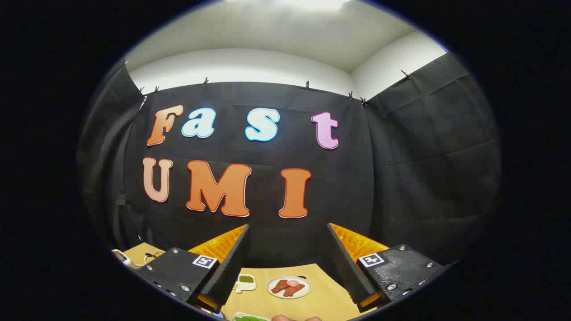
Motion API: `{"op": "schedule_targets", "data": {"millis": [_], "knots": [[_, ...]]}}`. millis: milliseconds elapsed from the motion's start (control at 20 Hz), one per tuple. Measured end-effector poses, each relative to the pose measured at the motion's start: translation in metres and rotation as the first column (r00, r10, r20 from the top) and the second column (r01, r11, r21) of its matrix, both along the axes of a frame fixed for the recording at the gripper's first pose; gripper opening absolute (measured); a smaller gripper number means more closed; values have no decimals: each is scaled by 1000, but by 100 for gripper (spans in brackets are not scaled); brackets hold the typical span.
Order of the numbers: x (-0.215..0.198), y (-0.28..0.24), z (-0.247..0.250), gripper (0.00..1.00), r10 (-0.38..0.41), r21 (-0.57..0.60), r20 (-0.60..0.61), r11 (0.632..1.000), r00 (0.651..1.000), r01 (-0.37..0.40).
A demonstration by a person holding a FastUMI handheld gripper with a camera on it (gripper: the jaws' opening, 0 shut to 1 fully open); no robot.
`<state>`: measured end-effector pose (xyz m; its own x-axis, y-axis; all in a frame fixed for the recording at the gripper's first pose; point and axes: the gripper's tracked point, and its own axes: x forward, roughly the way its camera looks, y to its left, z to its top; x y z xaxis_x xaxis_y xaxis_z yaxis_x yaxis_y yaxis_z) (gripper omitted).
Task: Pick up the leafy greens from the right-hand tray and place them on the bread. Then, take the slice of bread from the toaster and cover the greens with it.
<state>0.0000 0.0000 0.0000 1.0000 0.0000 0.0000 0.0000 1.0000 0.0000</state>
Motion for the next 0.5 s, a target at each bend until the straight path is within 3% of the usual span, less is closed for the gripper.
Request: {"op": "schedule_targets", "data": {"millis": [500], "knots": [[6, 17, 4, 99, 47, 48, 21, 998, 999, -48]]}}
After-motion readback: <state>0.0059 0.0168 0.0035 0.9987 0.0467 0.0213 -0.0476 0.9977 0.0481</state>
